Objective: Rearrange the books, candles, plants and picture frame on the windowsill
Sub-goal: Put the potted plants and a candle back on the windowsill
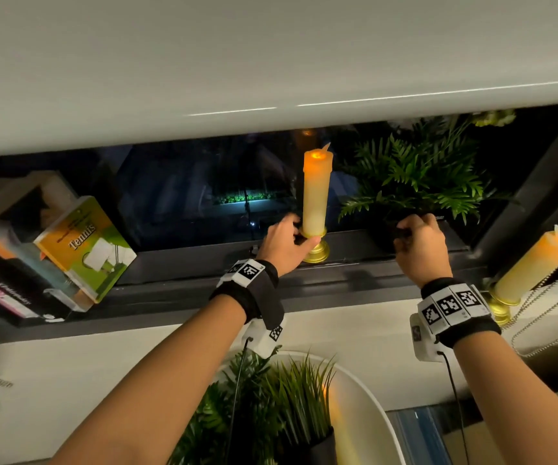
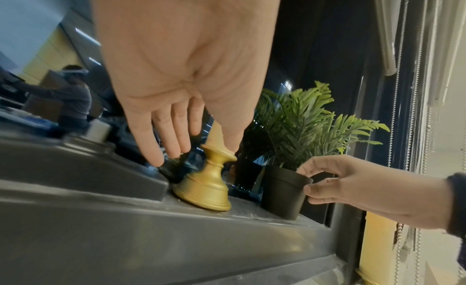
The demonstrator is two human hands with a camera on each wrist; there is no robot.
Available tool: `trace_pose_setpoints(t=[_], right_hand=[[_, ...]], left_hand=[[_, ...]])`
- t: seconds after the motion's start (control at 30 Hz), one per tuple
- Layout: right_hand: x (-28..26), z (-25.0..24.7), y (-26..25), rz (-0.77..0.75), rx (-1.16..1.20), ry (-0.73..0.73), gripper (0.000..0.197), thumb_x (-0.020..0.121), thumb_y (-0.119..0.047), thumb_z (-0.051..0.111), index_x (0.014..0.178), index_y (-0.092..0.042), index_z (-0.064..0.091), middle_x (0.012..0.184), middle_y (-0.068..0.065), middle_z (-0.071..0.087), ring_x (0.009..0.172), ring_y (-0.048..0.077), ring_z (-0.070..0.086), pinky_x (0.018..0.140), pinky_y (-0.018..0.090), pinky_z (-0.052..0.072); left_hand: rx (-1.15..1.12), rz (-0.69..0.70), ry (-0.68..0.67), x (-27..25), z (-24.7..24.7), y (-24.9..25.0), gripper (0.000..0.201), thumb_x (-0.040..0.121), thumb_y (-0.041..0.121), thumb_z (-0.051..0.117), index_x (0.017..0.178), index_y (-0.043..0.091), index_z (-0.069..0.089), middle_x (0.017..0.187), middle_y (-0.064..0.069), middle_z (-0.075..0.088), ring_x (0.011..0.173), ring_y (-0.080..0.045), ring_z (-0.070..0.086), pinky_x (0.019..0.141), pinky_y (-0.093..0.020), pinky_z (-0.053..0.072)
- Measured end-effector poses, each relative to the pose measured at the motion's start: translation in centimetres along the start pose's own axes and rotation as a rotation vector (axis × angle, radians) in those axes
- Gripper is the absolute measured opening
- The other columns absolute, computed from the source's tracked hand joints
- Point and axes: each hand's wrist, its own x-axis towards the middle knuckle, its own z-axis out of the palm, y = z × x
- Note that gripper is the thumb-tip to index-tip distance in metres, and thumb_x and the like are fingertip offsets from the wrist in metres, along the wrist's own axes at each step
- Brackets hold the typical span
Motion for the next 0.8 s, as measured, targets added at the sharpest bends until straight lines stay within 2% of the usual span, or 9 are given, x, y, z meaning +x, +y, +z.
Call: trace_pose_setpoints(t=[0.1,0.2,0.27,0.33,0.4,0.5,0.6,0.7,0.8], right_hand=[[-1.5,-0.5,-0.5,-0.058,0.054,0.058,0.034,0.079,0.008,0.057,0.112,0.0,0.056,0.123,0.02,0.044,0.096,0.04,0.056,0.086,0.037,0.046],[-3.3,-1.2,-1.3,-0.079,0.064,0.129,0.039,0.077,0.009,0.056,0.115,-0.001,0.054,0.127,0.021,0.042,0.097,0.039,0.055,0.083,0.035,0.044],[-4.7,-1.3,-1.6,-0.098,0.069,0.102,0.039,0.077,0.008,0.057,0.114,-0.003,0.055,0.124,0.02,0.043,0.092,0.036,0.056,0.08,0.033,0.044],[-6.3,-0.7,-1.7,-0.113,0.069,-0.024,0.037,0.078,0.006,0.059,0.113,-0.006,0.055,0.12,0.017,0.045,0.085,0.032,0.058,0.081,0.038,0.051],[-8.3,0.3,-1.9,-0.145,0.058,-0.2,0.034,0.081,0.0,0.064,0.112,-0.009,0.055,0.118,0.013,0.047,0.083,0.028,0.059,0.079,0.042,0.054],[-12.1,1.8,-2.3,-0.207,0.026,-0.529,0.031,0.084,-0.017,0.068,0.113,-0.012,0.056,0.117,0.008,0.05,0.082,0.019,0.059,0.074,0.032,0.052],[-16.5,3.5,-2.5,-0.198,-0.008,-0.834,0.037,0.084,-0.037,0.067,0.113,-0.019,0.054,0.114,0.004,0.051,0.086,0.017,0.059,0.078,0.031,0.052],[-19.7,4.8,-2.4,-0.155,-0.037,-0.959,0.059,0.074,-0.057,0.069,0.116,-0.023,0.047,0.114,0.004,0.05,0.09,0.018,0.057,0.083,0.034,0.051],[-21.8,5.7,-2.5,-0.098,-0.115,-1.01,0.097,0.059,-0.07,0.071,0.135,-0.024,0.031,0.123,0.004,0.045,0.107,0.023,0.054,0.096,0.036,0.047]], left_hand=[[0.061,0.006,0.006,-1.5,-1.8,-0.6,0.054,0.084,0.033,0.07,0.128,0.01,0.049,0.119,-0.009,0.061,0.105,-0.022,0.06,0.09,-0.04,0.052],[0.071,0.007,0.026,-3.7,-4.1,-1.6,0.042,0.086,0.024,0.068,0.123,0.01,0.054,0.114,-0.007,0.062,0.099,-0.018,0.06,0.088,-0.033,0.052],[0.053,-0.001,0.045,-5.7,-5.5,-2.6,0.033,0.086,0.02,0.068,0.117,0.011,0.058,0.109,-0.004,0.063,0.095,-0.016,0.061,0.082,-0.027,0.052],[0.039,-0.013,0.054,-7.9,-6.6,-3.8,0.025,0.086,0.017,0.067,0.11,0.013,0.061,0.106,-0.002,0.065,0.092,-0.015,0.063,0.076,-0.023,0.051],[0.042,-0.027,0.051,-10.2,-7.2,-5.0,0.019,0.086,0.014,0.067,0.105,0.013,0.064,0.102,-0.002,0.067,0.091,-0.015,0.064,0.077,-0.025,0.052],[0.028,-0.075,0.023,-13.7,-7.6,-6.4,0.015,0.086,0.013,0.066,0.101,0.014,0.065,0.098,0.0,0.067,0.089,-0.012,0.064,0.08,-0.025,0.052],[0.027,-0.104,-0.022,-17.1,-7.6,-8.0,0.011,0.087,0.013,0.065,0.098,0.017,0.065,0.098,0.006,0.067,0.088,-0.004,0.062,0.077,-0.019,0.049],[0.067,-0.122,-0.098,-19.6,-7.6,-9.3,0.011,0.089,0.014,0.062,0.098,0.018,0.065,0.099,0.009,0.065,0.091,-0.001,0.061,0.073,-0.015,0.045],[0.094,-0.119,-0.129,-20.9,-7.6,-10.2,0.009,0.088,0.012,0.062,0.095,0.017,0.065,0.099,0.006,0.065,0.088,-0.002,0.061,0.072,-0.016,0.044]])
